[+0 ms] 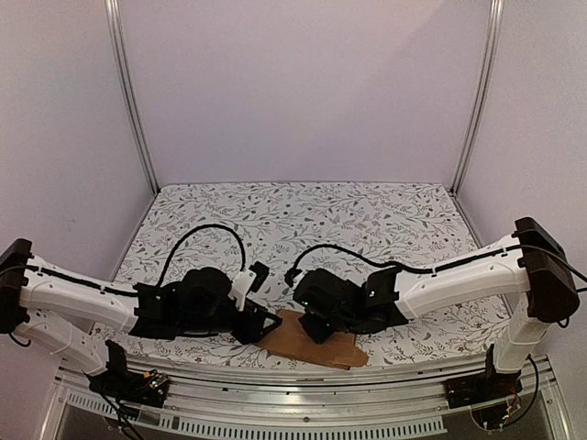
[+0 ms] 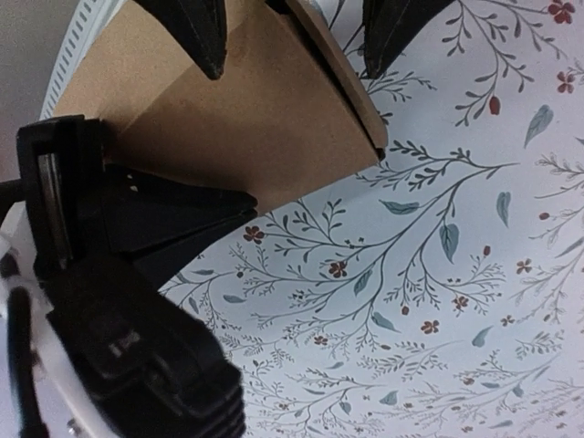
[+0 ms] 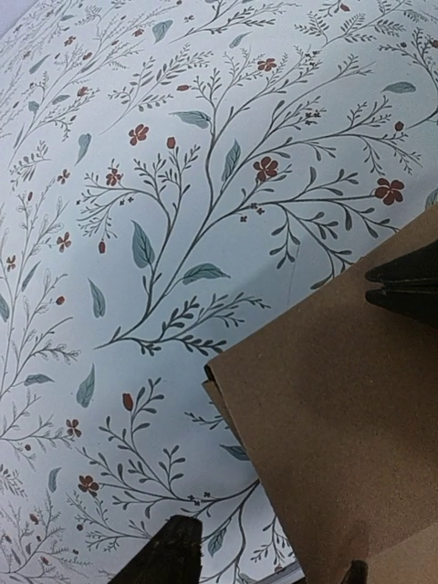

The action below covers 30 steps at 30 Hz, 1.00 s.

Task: Fold the paper box

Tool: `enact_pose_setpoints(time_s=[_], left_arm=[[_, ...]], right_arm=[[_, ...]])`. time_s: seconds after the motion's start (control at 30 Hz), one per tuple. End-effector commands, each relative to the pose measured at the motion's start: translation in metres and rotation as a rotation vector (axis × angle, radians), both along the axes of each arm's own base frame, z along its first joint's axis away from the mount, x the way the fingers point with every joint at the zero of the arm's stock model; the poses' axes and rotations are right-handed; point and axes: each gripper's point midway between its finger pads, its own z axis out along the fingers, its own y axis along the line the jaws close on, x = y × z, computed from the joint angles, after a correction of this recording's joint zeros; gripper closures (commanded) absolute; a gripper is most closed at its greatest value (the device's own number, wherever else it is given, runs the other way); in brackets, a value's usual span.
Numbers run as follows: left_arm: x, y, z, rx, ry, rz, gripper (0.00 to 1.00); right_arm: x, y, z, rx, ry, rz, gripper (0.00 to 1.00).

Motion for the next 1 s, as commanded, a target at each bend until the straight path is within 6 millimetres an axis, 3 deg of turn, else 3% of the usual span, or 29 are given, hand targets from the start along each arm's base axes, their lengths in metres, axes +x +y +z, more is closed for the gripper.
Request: enact_pose_setpoints(time_s=[0.0,0.27,0.47,0.67,0.97], left_arm=[[-0.004,-0.015,-0.007,0.000,0.069,-0.058,0.52],[-0.003,-0.019,-0.015,0.016,0.084,-0.068,0.53],[-0.002,-0.017,-0.019,0.029,0.090,-0.062,0.53],[-0.004,-0.018,-0.026,0.047,0.109,-0.079,0.54],[-0.006,-0.018,-0.040,0.102,0.138,-0.088,0.58]], right_arm=[[-0.005,-0.012,-0.012,-0.061,0.007,-0.010,1.00],[0.005,-0.025,0.039,-0.003,-0.077,-0.056,0.94],[-0.001,-0.060,0.057,0.013,-0.077,-0.111,0.91],[-0.024,-0.088,0.047,0.083,0.040,-0.139,0.94],[-0.053,-0.066,0.027,0.231,0.227,-0.081,0.99]])
